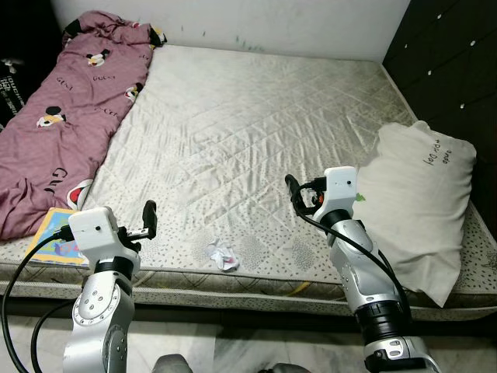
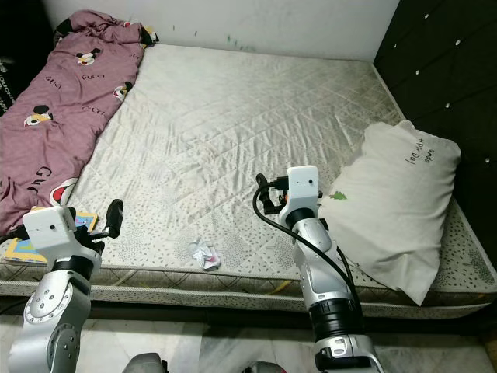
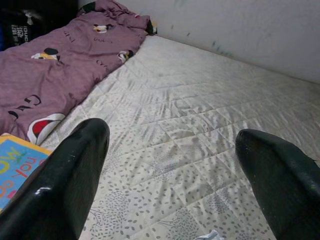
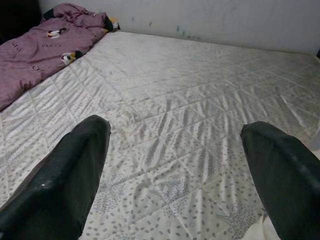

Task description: Clean up the room

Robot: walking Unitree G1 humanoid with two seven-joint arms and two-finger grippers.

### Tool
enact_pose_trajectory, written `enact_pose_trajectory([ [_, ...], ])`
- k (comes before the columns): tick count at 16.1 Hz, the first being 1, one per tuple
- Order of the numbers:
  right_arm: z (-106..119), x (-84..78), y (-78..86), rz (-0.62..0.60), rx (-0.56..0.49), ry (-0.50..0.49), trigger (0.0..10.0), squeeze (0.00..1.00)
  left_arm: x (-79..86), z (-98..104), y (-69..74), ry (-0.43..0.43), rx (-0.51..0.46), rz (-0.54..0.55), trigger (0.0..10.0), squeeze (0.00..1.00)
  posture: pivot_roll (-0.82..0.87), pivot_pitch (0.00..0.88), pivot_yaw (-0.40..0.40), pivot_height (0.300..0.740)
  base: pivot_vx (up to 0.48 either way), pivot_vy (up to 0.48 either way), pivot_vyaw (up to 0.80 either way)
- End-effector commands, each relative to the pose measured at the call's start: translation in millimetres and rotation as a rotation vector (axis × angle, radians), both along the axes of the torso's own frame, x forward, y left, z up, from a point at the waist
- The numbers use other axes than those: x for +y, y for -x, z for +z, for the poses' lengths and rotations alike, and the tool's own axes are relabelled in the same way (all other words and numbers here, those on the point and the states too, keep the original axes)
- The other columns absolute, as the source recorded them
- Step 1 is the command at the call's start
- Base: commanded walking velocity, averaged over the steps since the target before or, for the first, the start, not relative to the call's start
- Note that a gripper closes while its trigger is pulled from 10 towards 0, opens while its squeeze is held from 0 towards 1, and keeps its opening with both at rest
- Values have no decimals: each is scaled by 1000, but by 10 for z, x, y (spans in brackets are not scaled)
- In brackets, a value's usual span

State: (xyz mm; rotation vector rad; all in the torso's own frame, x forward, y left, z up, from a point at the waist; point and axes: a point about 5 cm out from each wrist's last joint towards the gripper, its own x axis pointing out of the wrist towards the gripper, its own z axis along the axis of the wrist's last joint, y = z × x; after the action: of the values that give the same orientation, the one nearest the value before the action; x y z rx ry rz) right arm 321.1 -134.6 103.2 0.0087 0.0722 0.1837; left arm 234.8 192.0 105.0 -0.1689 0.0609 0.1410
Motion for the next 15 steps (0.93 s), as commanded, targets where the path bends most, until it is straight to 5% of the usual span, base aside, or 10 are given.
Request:
enact_pose_trajectory([
  [1,23,-9,-16,-4,-9,-1,10000,0,7,35,-8,-9,-15,6,10000,0,129,54,-56,715,0,0,0],
  [10,49,28,-17,19,-27,2,10000,0,24,47,-22,-21,-33,11,10000,0,128,51,-56,700,0,0,0],
  [15,46,58,-22,41,-26,2,10000,0,30,57,-32,-23,-44,22,10000,0,129,53,-55,645,0,0,0],
])
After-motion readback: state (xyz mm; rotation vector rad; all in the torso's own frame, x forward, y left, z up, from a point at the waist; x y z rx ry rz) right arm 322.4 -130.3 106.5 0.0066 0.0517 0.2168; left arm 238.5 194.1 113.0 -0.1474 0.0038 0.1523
